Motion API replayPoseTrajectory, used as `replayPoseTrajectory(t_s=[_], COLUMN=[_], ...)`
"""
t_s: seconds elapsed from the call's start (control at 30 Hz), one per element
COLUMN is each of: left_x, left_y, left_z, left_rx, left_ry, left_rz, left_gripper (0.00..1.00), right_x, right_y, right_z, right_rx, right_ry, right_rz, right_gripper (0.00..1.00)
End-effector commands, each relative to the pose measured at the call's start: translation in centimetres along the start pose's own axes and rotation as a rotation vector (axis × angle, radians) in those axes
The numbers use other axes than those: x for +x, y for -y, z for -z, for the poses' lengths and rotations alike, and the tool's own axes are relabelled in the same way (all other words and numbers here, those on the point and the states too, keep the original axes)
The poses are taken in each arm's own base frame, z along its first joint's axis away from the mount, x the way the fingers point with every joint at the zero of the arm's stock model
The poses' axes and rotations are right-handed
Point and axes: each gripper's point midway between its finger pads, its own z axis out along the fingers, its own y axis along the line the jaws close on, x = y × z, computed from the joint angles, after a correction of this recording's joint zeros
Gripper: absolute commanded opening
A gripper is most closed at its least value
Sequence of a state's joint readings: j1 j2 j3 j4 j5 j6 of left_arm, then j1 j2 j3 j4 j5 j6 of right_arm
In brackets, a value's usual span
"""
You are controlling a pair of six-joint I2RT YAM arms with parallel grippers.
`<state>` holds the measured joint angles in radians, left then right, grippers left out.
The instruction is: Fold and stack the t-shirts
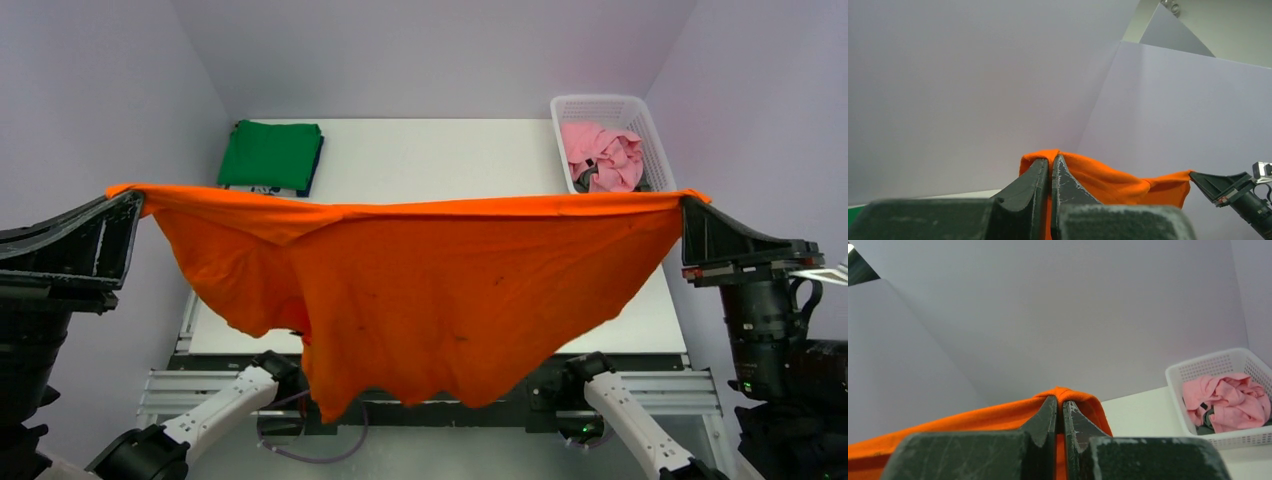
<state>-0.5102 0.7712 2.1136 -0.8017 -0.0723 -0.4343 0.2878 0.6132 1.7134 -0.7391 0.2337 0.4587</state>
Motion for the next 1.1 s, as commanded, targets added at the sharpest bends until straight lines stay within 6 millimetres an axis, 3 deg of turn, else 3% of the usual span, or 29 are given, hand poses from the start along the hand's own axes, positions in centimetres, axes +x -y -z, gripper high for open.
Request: replayPoseTrajectory(t_s=[0.0,0.17,0.23,0.37,0.5,0.57,0.73,0.83,1.07], left_x=[2.7,9.1,12.6,21.5,32.7,37.4,46.7,50.6,54.7], left_y=[-3.7,-11.3,-14.4,-20.3,-28.4,-31.6,-37.6,-40.0,-44.4], left_z=[-3.7,-7.3,-8.4,-10.7,-12.1,-12.5,-13.5,-14.7,-17.9], left_rx=[-0.154,-0.478,-0.607,-0.764,-0.882,-0.919,-0.963,-0.937,-0.924], left_ry=[-0.041,-0.116,-0.171,-0.357,-0.631,-0.757,-0.983,-1.044,-1.032], left_rz=[-0.103,-0.179,-0.221,-0.315,-0.316,-0.312,-0.306,-0.252,-0.172], left_gripper=[0.0,0.0,0.0,0.0,0.0,0.0,0.0,0.0,0.0], right_x=[3.9,9.4,13.1,21.0,29.7,33.3,40.6,43.2,46.2], right_y=[2.6,6.0,8.1,12.2,16.5,18.1,21.8,23.2,26.8], right_z=[-2.6,-5.4,-6.7,-9.1,-12.0,-13.4,-17.0,-19.3,-23.6], right_rx=[0.112,0.247,0.316,0.443,0.547,0.575,0.625,0.637,0.713], right_ry=[-0.087,-0.181,-0.241,-0.366,-0.482,-0.54,-0.664,-0.706,-0.733], right_rz=[0.057,0.077,0.1,0.142,0.193,0.214,0.217,0.218,0.245], right_gripper=[0.0,0.0,0.0,0.0,0.0,0.0,0.0,0.0,0.02])
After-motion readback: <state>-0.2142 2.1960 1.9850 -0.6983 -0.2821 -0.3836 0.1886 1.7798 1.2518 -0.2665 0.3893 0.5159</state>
